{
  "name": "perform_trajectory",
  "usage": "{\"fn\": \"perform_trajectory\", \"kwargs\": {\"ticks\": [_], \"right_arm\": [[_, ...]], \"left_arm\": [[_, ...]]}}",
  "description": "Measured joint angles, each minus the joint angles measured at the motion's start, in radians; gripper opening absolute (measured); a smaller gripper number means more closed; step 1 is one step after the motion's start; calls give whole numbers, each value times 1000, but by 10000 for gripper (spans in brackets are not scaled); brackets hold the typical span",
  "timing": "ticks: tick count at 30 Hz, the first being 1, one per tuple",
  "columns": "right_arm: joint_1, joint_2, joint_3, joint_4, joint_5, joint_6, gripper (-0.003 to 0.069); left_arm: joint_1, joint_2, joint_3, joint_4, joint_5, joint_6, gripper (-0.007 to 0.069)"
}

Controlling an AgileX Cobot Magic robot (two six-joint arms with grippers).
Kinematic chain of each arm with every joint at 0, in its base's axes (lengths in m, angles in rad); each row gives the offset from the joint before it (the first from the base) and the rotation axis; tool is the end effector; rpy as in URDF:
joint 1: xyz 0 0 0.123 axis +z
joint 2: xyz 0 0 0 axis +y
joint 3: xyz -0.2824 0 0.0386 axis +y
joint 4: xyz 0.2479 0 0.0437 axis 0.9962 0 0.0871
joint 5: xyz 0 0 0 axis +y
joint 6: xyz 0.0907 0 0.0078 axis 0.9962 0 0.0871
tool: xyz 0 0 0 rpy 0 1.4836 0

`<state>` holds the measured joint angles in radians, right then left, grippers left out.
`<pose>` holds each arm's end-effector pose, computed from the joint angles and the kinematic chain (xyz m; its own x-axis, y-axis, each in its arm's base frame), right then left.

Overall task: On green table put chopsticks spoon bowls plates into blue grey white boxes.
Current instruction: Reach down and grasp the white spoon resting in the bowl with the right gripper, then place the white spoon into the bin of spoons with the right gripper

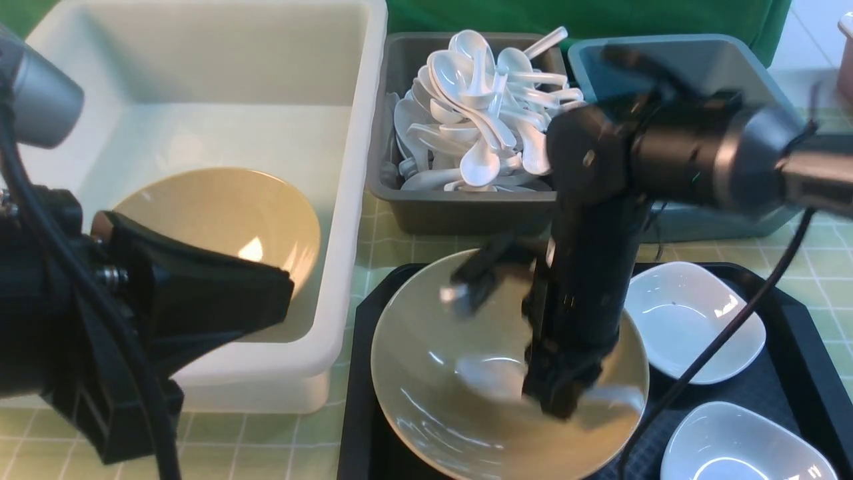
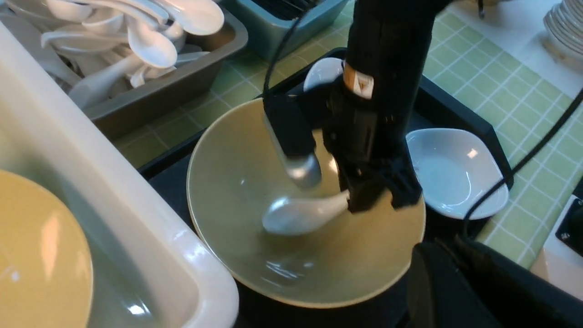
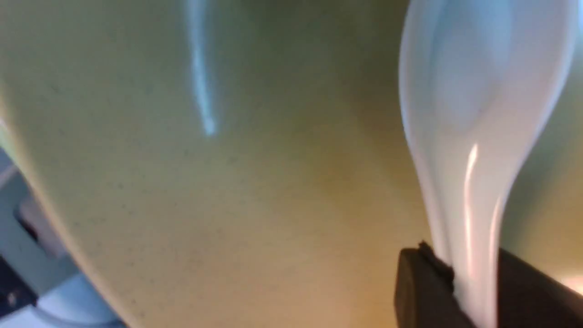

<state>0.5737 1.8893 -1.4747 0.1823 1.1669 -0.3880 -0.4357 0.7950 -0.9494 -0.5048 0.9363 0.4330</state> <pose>0.3083 0.2173 0.2298 -0.6259 -0.7690 -0.1300 -0.7796 0.6122 0.1323 0.1080 -0.0894 0.3834 -0.4522 0.3286 -0.8292 0.7315 0.6685 -0.1340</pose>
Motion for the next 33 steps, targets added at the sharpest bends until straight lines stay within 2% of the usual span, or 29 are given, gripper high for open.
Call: {"fn": "perform_trajectory", "kwargs": {"ticks": [8, 9, 12, 14, 15, 21, 24, 28, 29, 31, 33], "right_arm": [[-133, -33, -296, 48, -57, 6, 150], [-173, -9, -383, 89, -102, 6, 150], [-214, 67, -493, 140, -221, 14, 150], [-219, 97, -522, 147, -275, 15, 150], [-222, 143, -557, 156, -368, 17, 150], [-222, 247, -587, 163, -537, 17, 165], [-222, 267, -587, 153, -596, 17, 238], [-222, 258, -590, 146, -587, 17, 397], [-222, 257, -590, 146, -587, 17, 397], [-222, 230, -590, 133, -509, 4, 456], [-222, 211, -590, 130, -468, -8, 465]], "left_arm": [[0, 0, 0, -4, 71, 0, -1], [0, 0, 0, -4, 75, 0, -1], [0, 0, 0, -7, 74, 0, -1], [0, 0, 0, -11, 74, 0, -1], [0, 0, 0, -15, 74, 0, -1], [0, 0, 0, -22, 76, 0, -1], [0, 0, 0, -22, 76, 0, -1], [0, 0, 0, -22, 76, 0, -1], [0, 0, 0, -22, 76, 0, -1], [0, 0, 0, -20, 76, 0, -1], [0, 0, 0, -16, 75, 0, -1]]}}
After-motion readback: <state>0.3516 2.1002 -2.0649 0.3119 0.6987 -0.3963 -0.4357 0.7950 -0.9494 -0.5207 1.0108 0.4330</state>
